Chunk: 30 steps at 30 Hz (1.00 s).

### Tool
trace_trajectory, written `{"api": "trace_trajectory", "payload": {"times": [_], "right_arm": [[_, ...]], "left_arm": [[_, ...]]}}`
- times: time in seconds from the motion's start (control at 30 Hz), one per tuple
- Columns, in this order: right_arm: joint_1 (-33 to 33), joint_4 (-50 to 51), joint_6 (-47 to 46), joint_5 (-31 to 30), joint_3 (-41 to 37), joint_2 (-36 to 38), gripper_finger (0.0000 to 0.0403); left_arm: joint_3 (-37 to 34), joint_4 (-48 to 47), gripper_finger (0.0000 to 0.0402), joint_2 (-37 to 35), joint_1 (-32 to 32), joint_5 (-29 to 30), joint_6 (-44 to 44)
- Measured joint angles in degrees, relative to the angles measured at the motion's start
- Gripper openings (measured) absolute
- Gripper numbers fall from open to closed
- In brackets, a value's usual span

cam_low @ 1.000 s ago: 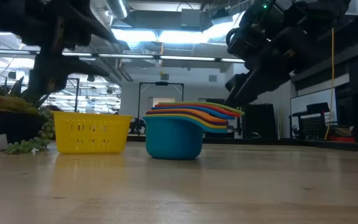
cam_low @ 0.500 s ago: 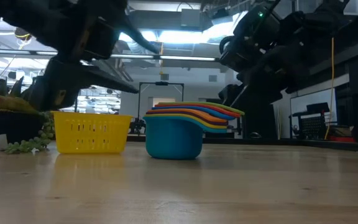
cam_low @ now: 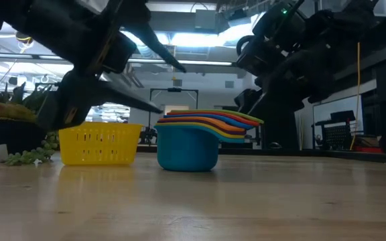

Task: Nest measuring cups in basket
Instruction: Put the stacked measuring cups into the yellow bin

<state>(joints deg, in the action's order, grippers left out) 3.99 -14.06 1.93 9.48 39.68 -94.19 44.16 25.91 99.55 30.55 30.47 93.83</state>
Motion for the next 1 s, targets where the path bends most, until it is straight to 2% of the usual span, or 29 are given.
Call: {"api": "trace_trajectory", "payload": {"times": [0.53,0.83,1.0], "right_arm": [[5.1,-1.7,-0.1,-8.5,0.0,0.0,0.0248],[6.4,-3.6,-0.2,-8.5,0.0,0.0,0.0248],[6.4,-7.3,-0.2,-8.5,0.1,-3.0,0.0248]], "left_arm": [[0.0,-2.9,0.0208,0.0,-1.3,0.4,0.3],[0.0,-3.0,0.0208,0.0,-2.6,0.0,0.1],[0.0,-3.3,0.0208,0.0,-2.6,-0.1,0.2]]}}
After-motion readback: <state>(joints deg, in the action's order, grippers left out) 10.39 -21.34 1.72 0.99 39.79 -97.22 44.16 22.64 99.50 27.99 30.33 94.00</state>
